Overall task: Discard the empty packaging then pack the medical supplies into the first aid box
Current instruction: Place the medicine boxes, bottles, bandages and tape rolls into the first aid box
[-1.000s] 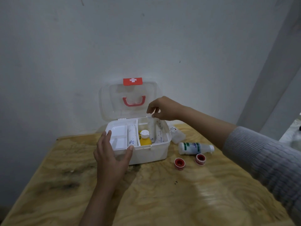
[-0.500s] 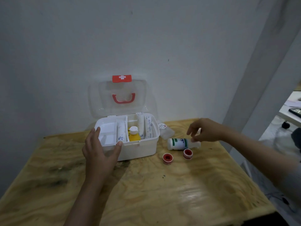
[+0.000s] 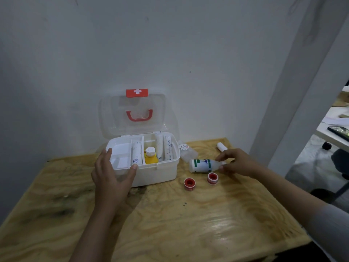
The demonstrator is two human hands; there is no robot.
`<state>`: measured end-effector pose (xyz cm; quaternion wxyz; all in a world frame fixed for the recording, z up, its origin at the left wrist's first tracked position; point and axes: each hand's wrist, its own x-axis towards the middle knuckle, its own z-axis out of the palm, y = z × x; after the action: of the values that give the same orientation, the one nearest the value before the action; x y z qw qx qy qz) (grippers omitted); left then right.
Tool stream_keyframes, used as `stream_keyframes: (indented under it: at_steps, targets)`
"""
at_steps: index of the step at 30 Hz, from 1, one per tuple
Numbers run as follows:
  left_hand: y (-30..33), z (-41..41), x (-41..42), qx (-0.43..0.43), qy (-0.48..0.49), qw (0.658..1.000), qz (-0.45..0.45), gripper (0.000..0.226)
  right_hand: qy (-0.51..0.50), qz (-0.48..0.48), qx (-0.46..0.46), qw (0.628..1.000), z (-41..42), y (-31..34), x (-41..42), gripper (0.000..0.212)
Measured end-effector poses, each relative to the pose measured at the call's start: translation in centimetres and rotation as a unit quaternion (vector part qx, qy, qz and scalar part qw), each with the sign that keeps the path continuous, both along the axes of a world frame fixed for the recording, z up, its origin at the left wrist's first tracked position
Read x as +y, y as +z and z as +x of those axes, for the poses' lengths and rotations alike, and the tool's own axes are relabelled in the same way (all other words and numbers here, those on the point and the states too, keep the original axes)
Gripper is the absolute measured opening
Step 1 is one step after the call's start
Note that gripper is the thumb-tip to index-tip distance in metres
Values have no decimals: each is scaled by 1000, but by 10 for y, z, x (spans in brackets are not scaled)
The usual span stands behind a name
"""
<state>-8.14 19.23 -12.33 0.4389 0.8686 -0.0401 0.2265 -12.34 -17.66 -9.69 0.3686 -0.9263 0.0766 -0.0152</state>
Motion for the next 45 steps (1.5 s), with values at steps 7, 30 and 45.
stream_keyframes:
  at_steps: [7,30,45]
  targets:
    - [0,2,1,8,-4,1000,5,82,-1,46,-93,995,-2,24,-1,11]
    - [3,-1,2,-5,-11,1000,5,82,164,-118,-143,969,58,83,132,27]
    - [0,1,1,-5,-10,1000,-7,82,68,-116,-145,980,-11,38,83,12]
